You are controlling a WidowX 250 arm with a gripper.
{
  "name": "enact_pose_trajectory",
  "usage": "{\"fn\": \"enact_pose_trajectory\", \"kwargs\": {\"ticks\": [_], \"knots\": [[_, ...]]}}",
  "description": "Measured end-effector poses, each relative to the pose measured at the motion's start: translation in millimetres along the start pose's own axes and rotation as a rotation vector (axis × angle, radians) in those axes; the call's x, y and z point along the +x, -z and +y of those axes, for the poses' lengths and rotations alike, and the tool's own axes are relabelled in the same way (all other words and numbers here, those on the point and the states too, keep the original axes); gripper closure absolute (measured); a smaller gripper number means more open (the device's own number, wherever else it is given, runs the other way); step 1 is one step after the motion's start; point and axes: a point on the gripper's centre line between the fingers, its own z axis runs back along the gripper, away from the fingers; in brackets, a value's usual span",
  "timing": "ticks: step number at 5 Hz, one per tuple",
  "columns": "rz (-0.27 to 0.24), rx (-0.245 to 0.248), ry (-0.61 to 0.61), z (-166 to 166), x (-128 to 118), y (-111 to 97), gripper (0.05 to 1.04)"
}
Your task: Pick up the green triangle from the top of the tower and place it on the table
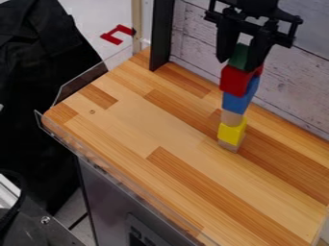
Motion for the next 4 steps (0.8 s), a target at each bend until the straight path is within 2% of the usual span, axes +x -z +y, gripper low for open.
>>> {"fn": "enact_pose_trajectory", "kwargs": {"ticks": [1, 2, 3, 4], "knots": [[-0.003, -0.008, -0.016, -0.5, -2.2, -1.7, 0.603], [-0.072, -0.024, -0.038, 3.8, -7.9, -24.3, 0.603], [-0.101, -0.06, -0.073, 13.0, -15.1, -37.4, 0.603], [-0.102, -0.077, -0.115, 25.5, -20.3, -38.4, 0.603]]}}
